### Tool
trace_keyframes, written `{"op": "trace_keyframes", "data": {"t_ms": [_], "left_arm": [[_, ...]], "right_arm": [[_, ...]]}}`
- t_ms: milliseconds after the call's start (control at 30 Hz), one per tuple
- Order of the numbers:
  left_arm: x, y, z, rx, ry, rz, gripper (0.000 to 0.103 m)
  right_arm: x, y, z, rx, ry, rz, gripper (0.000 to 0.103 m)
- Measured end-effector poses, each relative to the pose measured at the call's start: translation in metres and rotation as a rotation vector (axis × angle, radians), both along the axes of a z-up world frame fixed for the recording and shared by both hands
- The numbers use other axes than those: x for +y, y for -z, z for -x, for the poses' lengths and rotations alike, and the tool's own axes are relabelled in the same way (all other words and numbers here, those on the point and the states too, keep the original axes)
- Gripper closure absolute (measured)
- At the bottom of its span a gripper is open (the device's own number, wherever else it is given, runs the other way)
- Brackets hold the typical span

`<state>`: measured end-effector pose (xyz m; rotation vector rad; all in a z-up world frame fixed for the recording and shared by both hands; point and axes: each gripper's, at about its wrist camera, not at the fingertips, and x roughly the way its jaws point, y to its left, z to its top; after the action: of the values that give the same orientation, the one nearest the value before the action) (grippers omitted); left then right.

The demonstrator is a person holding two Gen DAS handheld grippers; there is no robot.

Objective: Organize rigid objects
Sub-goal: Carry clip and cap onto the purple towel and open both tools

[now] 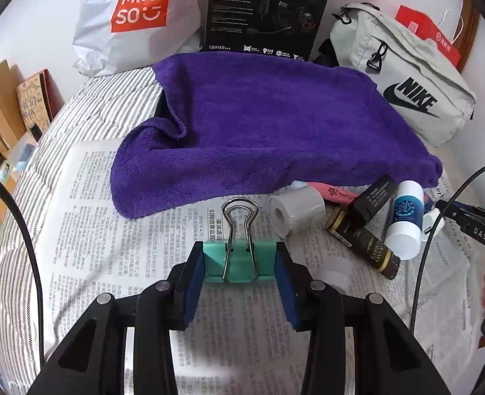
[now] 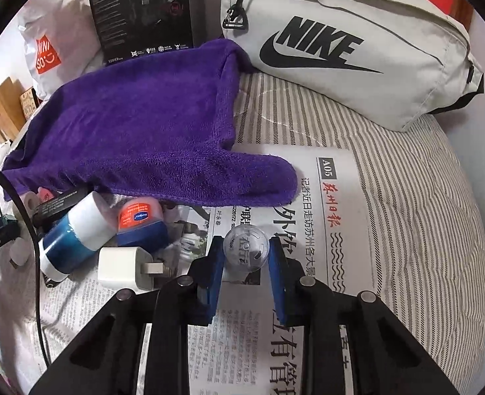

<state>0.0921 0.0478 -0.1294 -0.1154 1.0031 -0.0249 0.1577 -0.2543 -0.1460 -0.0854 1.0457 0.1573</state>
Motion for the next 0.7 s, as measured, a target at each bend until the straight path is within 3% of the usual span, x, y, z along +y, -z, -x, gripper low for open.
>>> {"op": "trace_keyframes", "data": {"t_ms": [700], "left_arm": [[0.008,-0.043,0.003,-0.061,0.004,0.01,0.064]], "right_arm": [[-0.002,-0.036,0.009,-0.006,-0.039,-0.053,0.076]]}}
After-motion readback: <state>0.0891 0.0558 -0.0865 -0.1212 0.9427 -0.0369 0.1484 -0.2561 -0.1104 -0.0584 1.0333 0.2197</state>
